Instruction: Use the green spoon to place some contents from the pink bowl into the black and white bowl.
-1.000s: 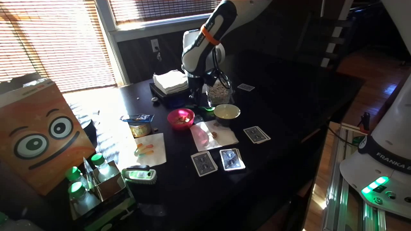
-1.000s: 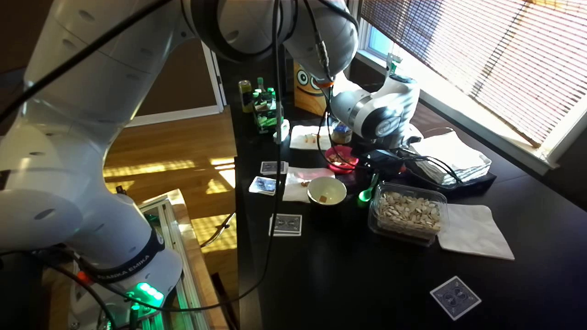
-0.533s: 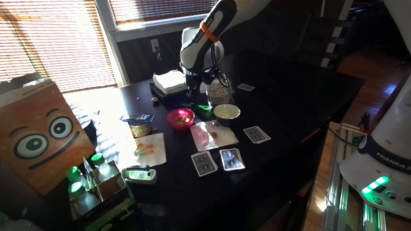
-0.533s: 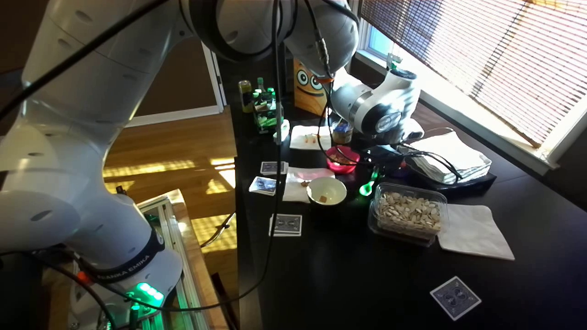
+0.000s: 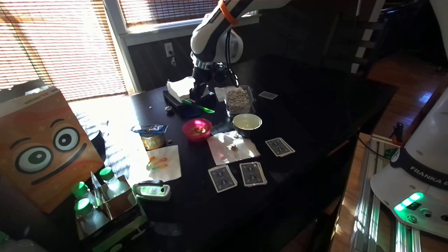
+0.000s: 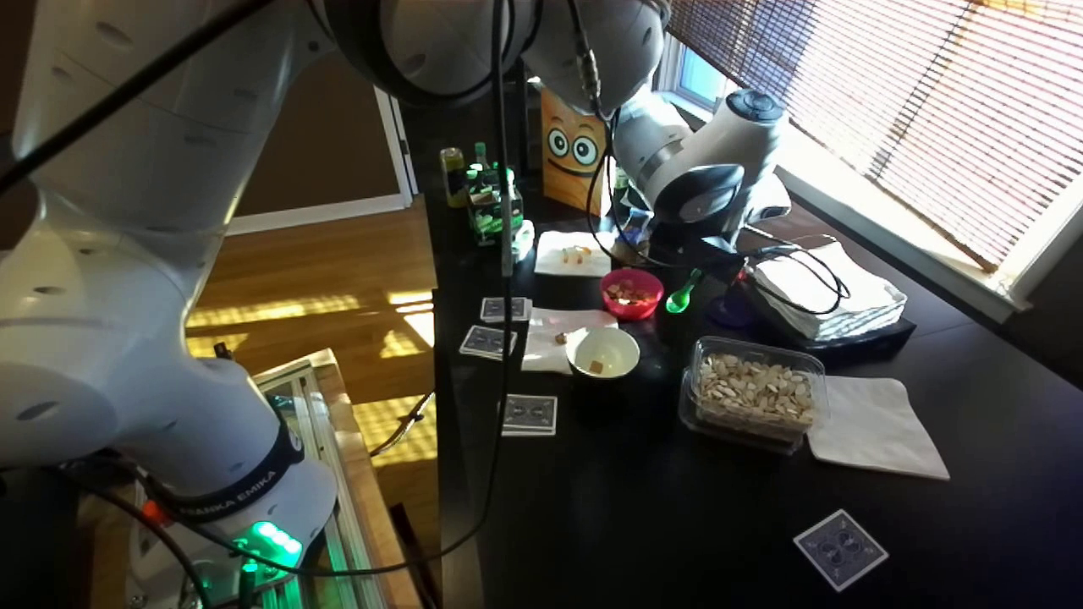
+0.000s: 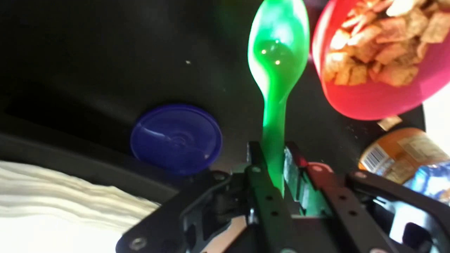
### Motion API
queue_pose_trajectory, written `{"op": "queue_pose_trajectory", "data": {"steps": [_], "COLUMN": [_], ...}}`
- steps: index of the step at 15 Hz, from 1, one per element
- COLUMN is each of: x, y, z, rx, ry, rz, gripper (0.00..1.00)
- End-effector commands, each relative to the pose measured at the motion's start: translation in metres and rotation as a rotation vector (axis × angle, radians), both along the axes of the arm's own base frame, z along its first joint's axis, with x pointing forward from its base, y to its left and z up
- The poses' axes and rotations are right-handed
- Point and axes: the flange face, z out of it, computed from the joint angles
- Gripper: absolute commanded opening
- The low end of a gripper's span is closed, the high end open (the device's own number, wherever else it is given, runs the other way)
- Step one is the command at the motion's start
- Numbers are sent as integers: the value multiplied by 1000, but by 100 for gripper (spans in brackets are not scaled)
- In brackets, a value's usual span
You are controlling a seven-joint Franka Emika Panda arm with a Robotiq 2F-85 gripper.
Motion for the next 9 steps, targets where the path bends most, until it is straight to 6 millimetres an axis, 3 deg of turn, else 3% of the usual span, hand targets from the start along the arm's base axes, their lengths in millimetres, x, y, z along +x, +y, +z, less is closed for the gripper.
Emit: {"op": "queue_pose_trajectory", "data": {"steps": [1,9], "x": [-12,-47], "y": [9,45], "z": [16,-3], "rx": [146,357], "ry": [-89,-259], "rz": [25,151], "gripper": [5,5]}}
